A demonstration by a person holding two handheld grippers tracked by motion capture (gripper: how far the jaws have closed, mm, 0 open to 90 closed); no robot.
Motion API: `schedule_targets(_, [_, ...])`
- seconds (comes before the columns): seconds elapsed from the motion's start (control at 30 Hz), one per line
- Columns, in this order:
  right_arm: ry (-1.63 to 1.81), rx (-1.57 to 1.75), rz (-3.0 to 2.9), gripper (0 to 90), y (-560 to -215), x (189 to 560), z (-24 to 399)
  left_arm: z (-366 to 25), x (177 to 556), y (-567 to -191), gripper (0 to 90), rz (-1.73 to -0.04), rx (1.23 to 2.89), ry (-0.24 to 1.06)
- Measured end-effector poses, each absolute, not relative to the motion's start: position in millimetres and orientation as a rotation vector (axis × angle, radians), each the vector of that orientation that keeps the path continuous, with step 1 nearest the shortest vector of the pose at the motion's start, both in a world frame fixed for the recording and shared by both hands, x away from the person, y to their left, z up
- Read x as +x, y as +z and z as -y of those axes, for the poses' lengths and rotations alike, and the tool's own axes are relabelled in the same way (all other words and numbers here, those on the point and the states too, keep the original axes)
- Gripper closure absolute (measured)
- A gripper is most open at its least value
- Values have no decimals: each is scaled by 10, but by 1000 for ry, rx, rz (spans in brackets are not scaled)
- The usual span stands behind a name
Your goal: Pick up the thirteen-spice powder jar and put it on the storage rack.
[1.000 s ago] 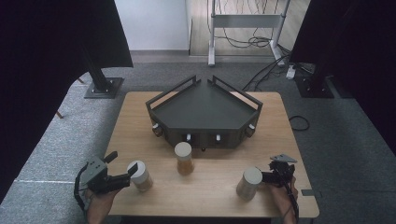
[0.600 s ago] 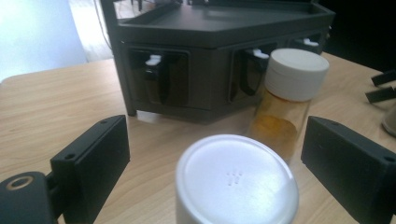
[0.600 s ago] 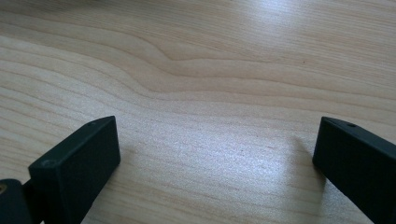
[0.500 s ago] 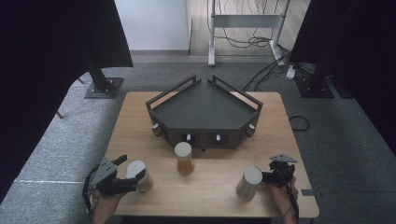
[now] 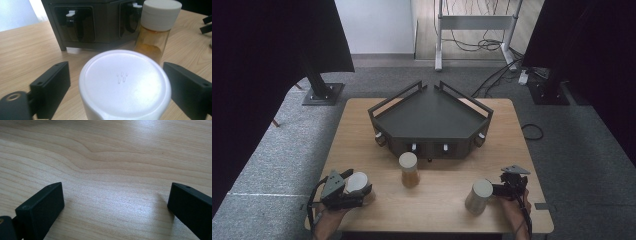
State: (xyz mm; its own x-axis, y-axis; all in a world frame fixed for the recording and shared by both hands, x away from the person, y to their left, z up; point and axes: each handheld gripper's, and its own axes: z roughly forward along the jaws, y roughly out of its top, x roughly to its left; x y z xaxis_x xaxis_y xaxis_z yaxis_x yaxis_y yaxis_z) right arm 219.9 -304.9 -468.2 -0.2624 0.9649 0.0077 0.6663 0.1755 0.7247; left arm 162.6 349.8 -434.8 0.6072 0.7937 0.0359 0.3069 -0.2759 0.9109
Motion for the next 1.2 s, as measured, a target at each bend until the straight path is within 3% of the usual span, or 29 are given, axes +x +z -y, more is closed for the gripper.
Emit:
schedule_targets(0.4, [865,1533,-1999,1,-4682,2199,3049,-3602,1683,-4381,183,-895,1853,557])
schedule_targets(0.57, [865,1533,-1999,1,-4682,2200,3050,-3669,1723,-4391,294,-858,1858,509])
schedule_targets(1.2, [864,1532,-2000,1,-4682,2200,3050,-3581,1682,-4327,310,-869,1860,555])
